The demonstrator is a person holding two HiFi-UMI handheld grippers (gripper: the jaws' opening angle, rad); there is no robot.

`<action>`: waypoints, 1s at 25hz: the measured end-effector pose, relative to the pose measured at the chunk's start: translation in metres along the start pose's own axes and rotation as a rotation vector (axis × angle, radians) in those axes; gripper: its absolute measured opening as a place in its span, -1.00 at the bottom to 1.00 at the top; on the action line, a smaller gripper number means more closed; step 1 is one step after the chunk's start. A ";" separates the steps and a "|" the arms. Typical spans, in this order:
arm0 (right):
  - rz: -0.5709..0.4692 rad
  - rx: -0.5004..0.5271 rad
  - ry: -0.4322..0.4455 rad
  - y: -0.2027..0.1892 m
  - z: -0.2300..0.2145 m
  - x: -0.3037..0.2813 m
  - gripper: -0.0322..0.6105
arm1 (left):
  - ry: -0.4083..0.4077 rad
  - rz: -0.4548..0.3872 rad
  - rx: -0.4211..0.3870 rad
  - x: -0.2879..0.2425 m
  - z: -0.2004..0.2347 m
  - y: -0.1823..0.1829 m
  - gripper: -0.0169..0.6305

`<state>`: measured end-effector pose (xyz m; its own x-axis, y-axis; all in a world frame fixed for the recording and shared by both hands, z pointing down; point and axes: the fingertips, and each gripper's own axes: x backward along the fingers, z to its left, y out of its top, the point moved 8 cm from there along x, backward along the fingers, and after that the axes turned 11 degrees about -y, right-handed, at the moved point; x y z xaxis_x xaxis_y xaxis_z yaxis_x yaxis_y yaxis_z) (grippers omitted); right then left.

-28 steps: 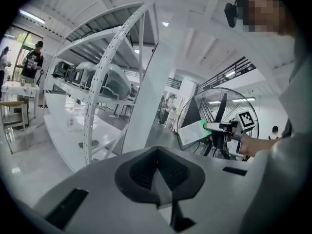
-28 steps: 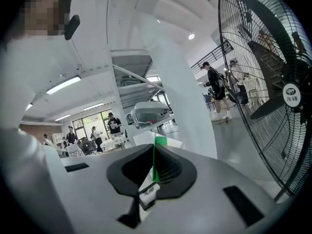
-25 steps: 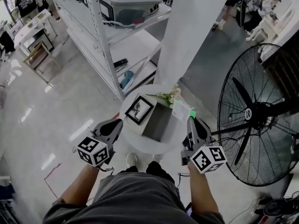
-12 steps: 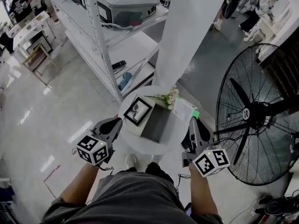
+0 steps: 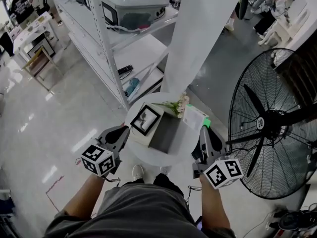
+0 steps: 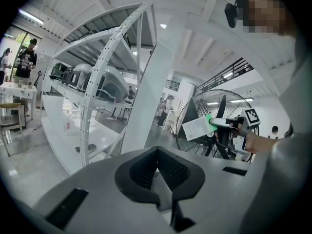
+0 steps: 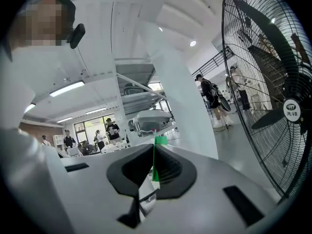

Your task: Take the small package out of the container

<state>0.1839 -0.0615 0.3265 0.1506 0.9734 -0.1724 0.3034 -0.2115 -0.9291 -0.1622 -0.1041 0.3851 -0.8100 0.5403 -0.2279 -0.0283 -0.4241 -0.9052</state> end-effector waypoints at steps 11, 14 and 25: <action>0.018 -0.002 0.004 -0.004 0.003 -0.006 -0.82 | 0.000 0.006 0.007 0.002 0.006 -0.001 -0.90; 0.022 -0.002 0.005 -0.002 0.004 -0.006 -0.82 | 0.001 0.006 0.008 0.002 0.005 0.000 -0.90; 0.036 0.003 0.013 -0.002 0.002 -0.013 -0.82 | 0.002 0.003 0.006 -0.003 0.006 0.001 -0.90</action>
<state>0.1790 -0.0740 0.3299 0.1738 0.9638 -0.2020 0.2944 -0.2466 -0.9233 -0.1631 -0.1105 0.3869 -0.8091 0.5402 -0.2313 -0.0293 -0.4302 -0.9023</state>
